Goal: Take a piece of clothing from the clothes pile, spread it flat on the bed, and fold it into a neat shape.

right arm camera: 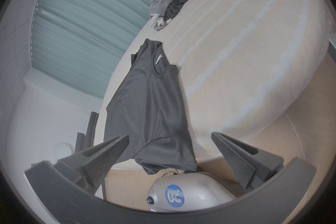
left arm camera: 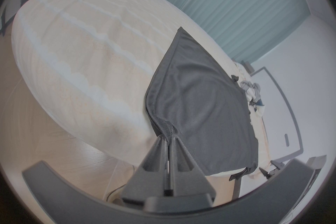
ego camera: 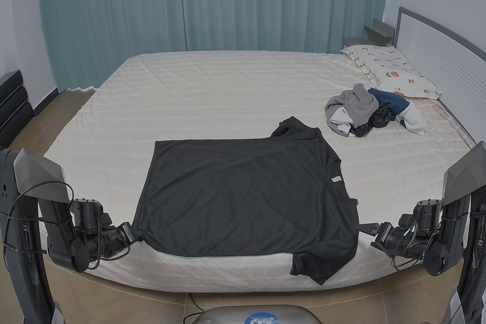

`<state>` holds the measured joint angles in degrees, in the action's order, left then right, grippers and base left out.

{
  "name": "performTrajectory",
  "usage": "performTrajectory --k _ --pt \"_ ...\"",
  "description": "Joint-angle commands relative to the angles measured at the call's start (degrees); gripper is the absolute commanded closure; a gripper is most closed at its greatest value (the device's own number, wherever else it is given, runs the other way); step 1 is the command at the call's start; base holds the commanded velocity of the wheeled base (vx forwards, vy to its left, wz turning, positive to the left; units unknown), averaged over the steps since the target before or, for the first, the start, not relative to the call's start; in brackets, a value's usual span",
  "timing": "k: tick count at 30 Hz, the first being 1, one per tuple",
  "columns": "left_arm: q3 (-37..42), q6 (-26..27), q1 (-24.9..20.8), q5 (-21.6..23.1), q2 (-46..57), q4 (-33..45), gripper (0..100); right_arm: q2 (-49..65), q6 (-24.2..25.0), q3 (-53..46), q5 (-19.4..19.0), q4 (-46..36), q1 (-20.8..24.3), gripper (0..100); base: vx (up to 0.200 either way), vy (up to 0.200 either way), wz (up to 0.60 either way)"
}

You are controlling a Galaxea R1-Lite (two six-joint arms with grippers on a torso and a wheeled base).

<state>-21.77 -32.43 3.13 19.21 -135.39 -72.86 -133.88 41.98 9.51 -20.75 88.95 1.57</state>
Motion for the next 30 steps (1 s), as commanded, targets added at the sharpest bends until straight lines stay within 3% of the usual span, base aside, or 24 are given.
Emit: performTrajectory --k 1,10,16,17,30 --pt "0.41 -2.55 0.03 0.12 0.39 -1.49 100 -2.09 -0.24 3.76 1.59 0.61 2.12 0 0.0 0.0 0.0" --pt "0.94 -3.96 -0.06 0.21 0.83 -1.84 100 -2.88 -2.17 15.63 2.29 -10.91 1.77 0 0.0 0.0 0.0" --pt "0.68 -4.05 0.03 0.21 0.83 -1.84 100 -4.11 -2.35 17.21 1.94 -11.44 1.94 0 0.0 0.0 0.0" --pt "0.68 -4.05 0.03 0.21 0.83 -1.84 100 -4.11 -2.35 17.21 1.94 -11.44 1.94 100 0.0 0.0 0.0" --pt "0.59 -5.28 -0.06 0.21 1.0 -1.84 100 -5.61 -1.91 34.52 4.22 -21.28 1.24 100 0.0 0.0 0.0"
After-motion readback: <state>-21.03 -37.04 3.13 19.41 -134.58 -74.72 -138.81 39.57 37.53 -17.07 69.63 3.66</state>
